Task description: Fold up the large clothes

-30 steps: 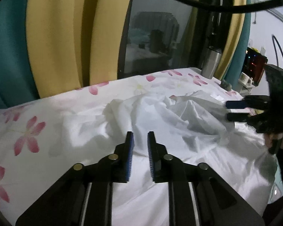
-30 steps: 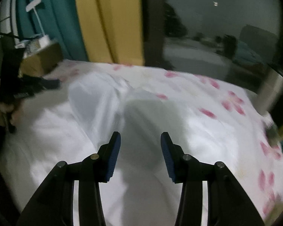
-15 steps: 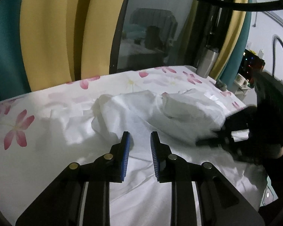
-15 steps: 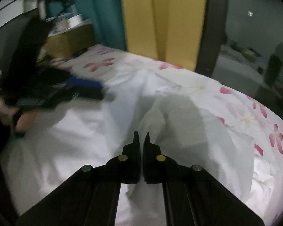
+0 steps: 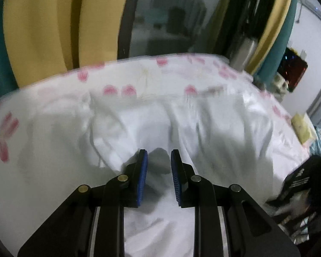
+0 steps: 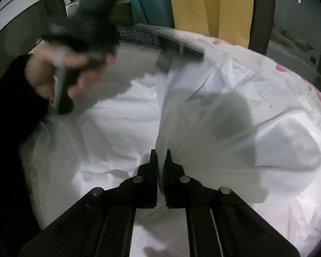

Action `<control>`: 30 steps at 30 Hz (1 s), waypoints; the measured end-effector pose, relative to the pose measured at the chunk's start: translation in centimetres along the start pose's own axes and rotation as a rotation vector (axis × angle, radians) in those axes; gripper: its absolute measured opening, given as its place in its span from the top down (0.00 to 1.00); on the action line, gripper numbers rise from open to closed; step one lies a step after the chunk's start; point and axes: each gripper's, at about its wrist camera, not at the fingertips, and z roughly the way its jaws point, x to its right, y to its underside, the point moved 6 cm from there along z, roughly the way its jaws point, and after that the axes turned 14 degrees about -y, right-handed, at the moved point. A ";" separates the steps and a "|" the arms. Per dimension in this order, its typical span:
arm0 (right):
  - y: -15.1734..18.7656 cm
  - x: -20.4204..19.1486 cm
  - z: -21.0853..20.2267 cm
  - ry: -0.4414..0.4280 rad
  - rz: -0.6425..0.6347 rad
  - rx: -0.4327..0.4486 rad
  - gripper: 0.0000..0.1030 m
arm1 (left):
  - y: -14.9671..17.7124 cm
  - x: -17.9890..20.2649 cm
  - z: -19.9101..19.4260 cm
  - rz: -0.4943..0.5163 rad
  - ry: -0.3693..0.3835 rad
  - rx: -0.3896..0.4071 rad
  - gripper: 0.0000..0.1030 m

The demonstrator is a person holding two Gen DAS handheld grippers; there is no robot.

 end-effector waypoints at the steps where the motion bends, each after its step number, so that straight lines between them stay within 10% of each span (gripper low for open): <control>1: -0.2 -0.1 -0.8 0.004 -0.002 0.015 0.92 | 0.6 0.1 0.1 0.017 -0.003 -0.012 0.77; 4: -1.1 0.7 -3.4 0.044 -0.002 0.065 0.82 | 1.4 0.0 -0.8 0.042 0.009 -0.012 0.77; 6: -1.5 2.3 -5.1 0.102 0.013 0.099 0.46 | 1.1 -0.7 -1.9 0.022 0.018 0.006 0.77; 8: -1.7 4.5 -6.7 0.177 0.047 0.132 0.33 | 0.2 -1.8 -3.3 -0.008 0.002 0.053 0.77; 19: -0.5 15.0 -6.6 0.412 0.274 0.127 0.33 | -1.2 -5.4 0.3 -0.102 -0.095 0.031 0.65; 30: 1.8 17.0 -7.7 0.485 0.329 0.121 0.33 | 1.0 -5.7 -0.7 -0.095 -0.122 0.025 0.58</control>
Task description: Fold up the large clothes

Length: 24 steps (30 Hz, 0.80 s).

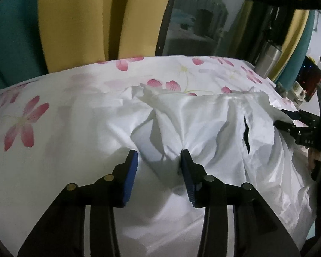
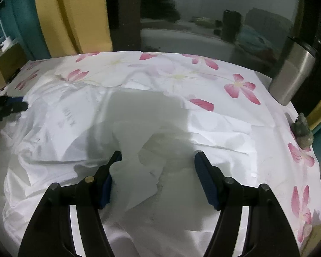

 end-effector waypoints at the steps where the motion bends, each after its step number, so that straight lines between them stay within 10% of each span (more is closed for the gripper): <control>1: 0.0 -0.1 -0.5 0.001 0.005 0.010 0.33 | 0.0 -0.1 -0.3 -0.007 -0.002 0.013 0.58; 24: 3.1 -0.8 -4.3 0.035 0.020 0.011 0.33 | 2.7 -4.2 -4.9 -0.093 -0.050 0.037 0.57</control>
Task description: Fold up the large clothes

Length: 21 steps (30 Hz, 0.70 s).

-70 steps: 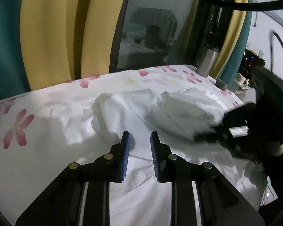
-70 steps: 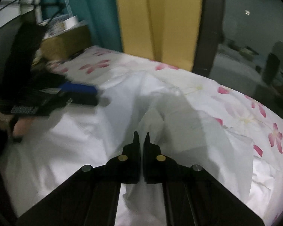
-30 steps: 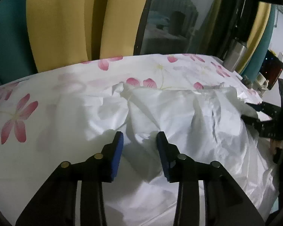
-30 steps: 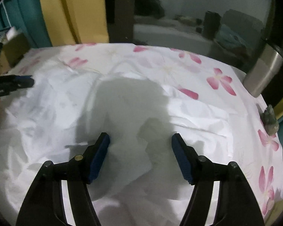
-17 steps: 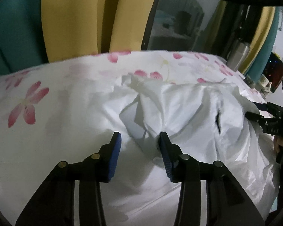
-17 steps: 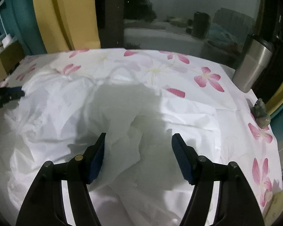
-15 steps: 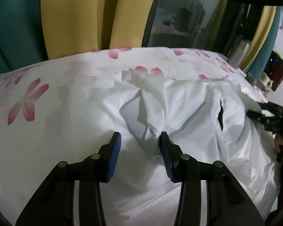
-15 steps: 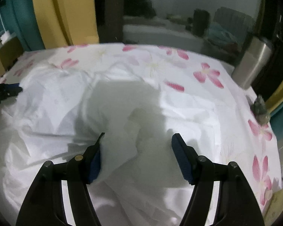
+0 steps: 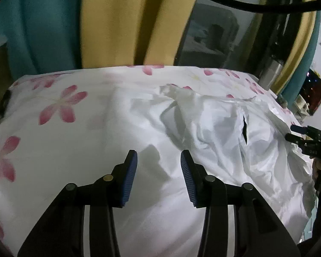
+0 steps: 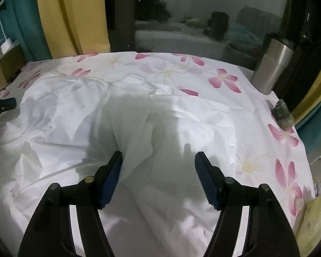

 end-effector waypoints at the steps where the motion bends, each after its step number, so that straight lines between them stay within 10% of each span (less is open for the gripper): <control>1: 0.2 -0.1 -0.3 0.003 -0.002 0.001 0.33 | 0.3 -0.5 -0.6 -0.007 -0.005 0.005 0.57; 21: 7.6 0.2 -8.4 0.103 0.110 0.044 0.33 | 7.5 -5.3 -8.2 -0.058 -0.031 0.036 0.57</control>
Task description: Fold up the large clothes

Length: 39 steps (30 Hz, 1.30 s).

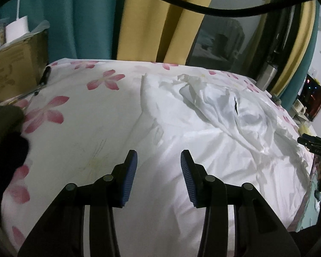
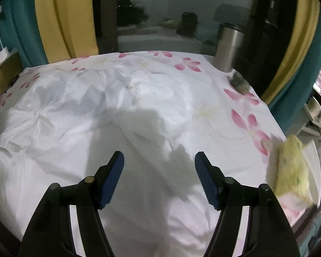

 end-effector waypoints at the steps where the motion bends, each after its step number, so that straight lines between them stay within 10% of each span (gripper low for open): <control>1: 0.4 0.1 -0.2 0.006 0.005 -0.001 0.33 | 0.4 -0.1 -0.3 0.001 -0.001 0.002 0.57; 20: 9.7 2.9 -5.0 0.043 0.127 -0.049 0.33 | 6.3 -6.1 -4.7 -0.100 -0.157 0.034 0.48; 33: 9.8 0.5 -2.9 0.059 0.074 -0.037 0.34 | 8.7 -5.7 -6.2 -0.076 -0.190 0.028 0.47; 39: 10.4 2.7 -4.4 0.085 0.113 -0.003 0.90 | 9.1 -5.4 -5.8 -0.055 -0.158 -0.002 0.41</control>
